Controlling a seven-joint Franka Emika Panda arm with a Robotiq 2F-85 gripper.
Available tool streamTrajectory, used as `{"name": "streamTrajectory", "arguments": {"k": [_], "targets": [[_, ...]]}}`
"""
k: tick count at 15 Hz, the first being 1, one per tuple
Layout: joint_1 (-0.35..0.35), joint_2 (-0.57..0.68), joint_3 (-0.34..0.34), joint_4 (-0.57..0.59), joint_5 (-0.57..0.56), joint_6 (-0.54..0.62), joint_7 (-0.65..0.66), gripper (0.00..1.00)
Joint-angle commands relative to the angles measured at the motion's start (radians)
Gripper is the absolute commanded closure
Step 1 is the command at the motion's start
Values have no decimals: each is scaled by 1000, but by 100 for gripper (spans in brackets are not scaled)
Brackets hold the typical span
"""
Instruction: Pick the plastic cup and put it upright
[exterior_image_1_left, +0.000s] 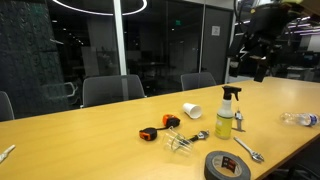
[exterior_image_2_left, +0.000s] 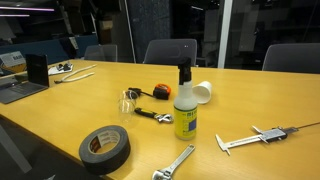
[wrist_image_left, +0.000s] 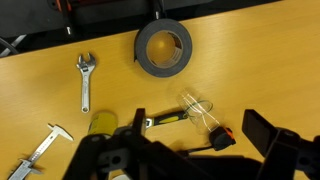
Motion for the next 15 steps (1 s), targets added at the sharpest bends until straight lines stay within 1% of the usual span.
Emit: {"name": "streamTrajectory", "arguments": {"k": [1,7,9,13,15], "targets": [[-18,1,12,3,10,-5,-11,0],[-19,4,12,4,11,-2,-9,0],[-32,33,28,21,14,2,30,0],[-62,149,79,99,42,34,175,0],[-78,225,123,148,61,75,282,0]]}}
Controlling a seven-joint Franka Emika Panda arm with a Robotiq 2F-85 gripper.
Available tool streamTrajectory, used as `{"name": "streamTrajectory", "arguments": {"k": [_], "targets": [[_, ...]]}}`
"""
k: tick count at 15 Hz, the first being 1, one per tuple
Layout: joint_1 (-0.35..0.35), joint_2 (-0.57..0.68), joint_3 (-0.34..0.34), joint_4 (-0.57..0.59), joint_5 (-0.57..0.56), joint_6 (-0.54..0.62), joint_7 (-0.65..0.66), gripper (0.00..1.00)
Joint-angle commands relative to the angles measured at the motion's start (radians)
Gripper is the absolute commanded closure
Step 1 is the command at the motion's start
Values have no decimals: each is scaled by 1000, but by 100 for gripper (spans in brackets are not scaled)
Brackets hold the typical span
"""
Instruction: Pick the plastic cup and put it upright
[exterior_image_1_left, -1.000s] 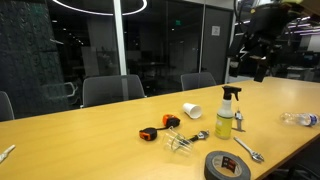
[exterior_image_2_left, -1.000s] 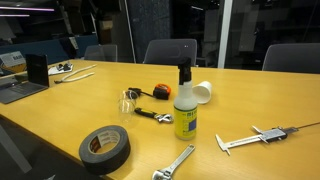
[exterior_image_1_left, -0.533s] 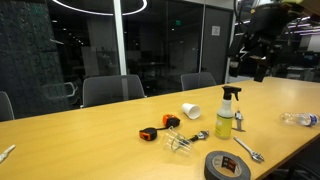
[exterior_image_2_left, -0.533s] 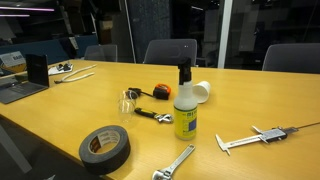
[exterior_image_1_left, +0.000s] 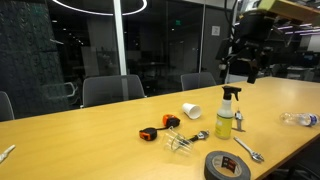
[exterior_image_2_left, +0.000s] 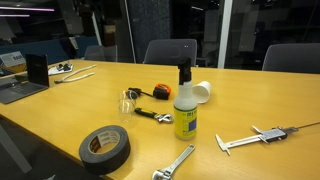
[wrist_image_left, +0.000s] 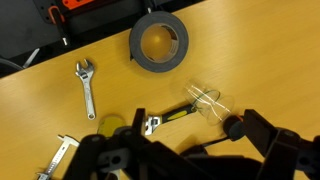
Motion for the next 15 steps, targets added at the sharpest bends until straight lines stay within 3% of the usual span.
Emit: {"name": "streamTrajectory", "arguments": {"k": [1,8,15], "targets": [[-42,174,89,132,46,59,179,0],[-16,519,204,288,-4,169,499,0],[63,794,163,380,-49,178,655,0]]}}
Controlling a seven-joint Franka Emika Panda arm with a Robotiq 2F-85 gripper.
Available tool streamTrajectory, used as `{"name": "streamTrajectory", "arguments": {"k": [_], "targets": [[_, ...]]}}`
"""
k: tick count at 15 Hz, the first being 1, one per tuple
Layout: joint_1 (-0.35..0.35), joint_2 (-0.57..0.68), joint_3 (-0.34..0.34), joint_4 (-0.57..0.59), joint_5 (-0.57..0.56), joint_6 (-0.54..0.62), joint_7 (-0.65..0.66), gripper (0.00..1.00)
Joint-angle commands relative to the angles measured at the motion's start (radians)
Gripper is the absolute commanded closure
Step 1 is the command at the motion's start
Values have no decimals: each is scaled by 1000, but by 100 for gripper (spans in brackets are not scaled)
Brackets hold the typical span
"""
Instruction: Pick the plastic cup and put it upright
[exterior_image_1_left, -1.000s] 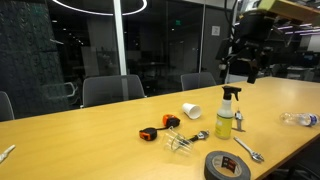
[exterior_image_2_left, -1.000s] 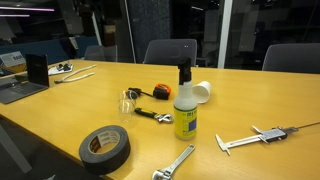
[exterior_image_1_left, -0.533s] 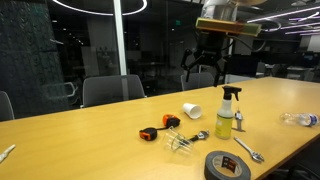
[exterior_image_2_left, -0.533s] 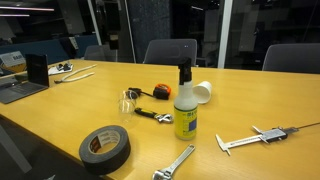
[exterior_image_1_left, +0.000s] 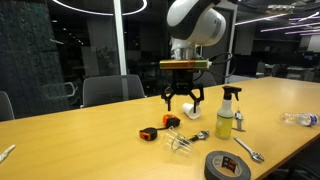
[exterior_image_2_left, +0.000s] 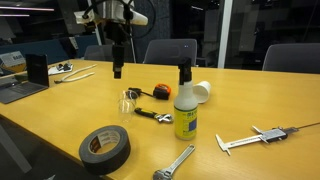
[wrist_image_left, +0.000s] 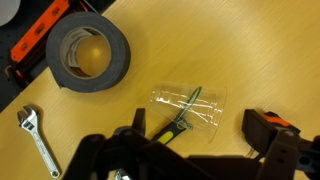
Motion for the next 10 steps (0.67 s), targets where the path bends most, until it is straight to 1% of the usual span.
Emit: {"name": "streamTrajectory", "arguments": {"k": [1,6,10], "targets": [[47,109,-47,71,-23,25,88,0],[71,141,-103,43,-8,117,144,0],[77,145,-128,0,16,175,177,0]]}}
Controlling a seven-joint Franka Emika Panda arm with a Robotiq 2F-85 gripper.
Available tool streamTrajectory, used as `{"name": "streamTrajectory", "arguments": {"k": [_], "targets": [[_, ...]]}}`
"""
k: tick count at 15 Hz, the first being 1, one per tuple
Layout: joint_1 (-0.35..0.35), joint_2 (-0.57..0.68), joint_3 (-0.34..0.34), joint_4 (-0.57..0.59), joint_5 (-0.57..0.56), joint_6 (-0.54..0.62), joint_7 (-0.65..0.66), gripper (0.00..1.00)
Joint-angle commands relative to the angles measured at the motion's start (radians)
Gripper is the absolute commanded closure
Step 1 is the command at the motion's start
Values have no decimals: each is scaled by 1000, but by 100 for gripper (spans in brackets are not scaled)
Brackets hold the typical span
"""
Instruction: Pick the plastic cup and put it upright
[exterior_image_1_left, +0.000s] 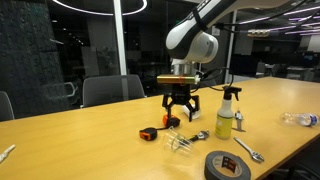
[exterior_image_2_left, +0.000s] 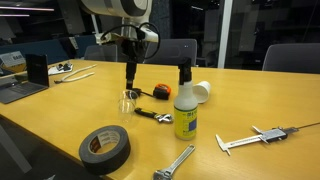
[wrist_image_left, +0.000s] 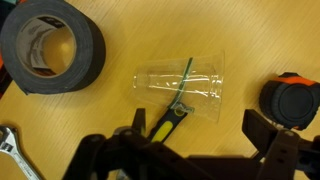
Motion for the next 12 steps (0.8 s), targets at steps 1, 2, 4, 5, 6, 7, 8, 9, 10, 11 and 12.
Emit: {"name": "streamTrajectory", "arguments": {"k": [1,2,4,5,6,7,8,9,10,11,12], "targets": [[26,0,-27,-30,23,63,50,0],[29,4,-28,-39,29,78,56,0],[34,13,-26,-54,50,96,57,0],[37,18,-25,-60,64,101,55,0],[42,24,-22,-63,73,103,54,0],[48,30,-20,-65,78,103,55,0],[53,37,-19,-65,88,103,52,0],[59,42,-19,-66,92,104,52,0],[64,49,-19,-65,94,103,51,0],[69,54,-20,-64,93,101,51,0],[72,61,-21,-61,87,95,49,0]]}}
